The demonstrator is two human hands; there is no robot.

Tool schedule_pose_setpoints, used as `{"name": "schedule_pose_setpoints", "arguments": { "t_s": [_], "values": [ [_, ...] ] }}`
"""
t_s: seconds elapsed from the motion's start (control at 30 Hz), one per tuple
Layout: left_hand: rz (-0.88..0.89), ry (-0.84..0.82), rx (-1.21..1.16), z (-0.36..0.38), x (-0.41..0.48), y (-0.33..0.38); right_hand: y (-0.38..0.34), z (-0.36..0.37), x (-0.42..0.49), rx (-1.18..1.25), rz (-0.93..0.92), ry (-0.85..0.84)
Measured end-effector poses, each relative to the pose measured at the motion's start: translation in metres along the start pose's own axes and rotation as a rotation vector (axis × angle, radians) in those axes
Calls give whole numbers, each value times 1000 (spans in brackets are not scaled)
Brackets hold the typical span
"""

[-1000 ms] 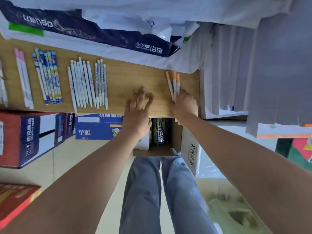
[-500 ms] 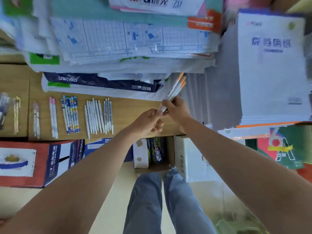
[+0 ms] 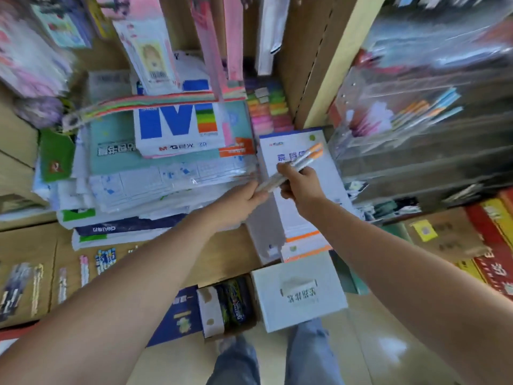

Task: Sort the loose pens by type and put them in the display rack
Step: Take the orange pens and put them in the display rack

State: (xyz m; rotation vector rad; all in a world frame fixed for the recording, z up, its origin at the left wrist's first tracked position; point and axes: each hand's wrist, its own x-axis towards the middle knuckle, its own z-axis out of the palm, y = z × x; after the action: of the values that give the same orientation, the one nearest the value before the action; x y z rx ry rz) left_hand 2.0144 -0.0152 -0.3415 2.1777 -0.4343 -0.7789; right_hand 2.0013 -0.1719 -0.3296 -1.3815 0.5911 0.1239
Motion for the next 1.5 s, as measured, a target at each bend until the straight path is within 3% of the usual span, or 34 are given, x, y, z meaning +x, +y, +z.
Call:
{"name": "schedule_pose_setpoints", "arguments": {
  "t_s": [0.4,0.57,0.73,1.07,1.33,1.5],
  "values": [
    [209,181,565,74,117,182,-107,-225,55,-23,-124,253],
    [104,107,750,99,156,205,-137,-275,89,-46,-191,353],
    [17,79,745,114,164,199,-137,-283,117,-95,-211,369],
    [20,103,738,115,165,194,-119,-272,145,-509,-216,466],
    [-17,60,695,110,166,193,-109,-262,141,-418,-289,454],
    [-22,52,694,110,166,194,-111,-266,148,-569,-149,471]
  ]
}}
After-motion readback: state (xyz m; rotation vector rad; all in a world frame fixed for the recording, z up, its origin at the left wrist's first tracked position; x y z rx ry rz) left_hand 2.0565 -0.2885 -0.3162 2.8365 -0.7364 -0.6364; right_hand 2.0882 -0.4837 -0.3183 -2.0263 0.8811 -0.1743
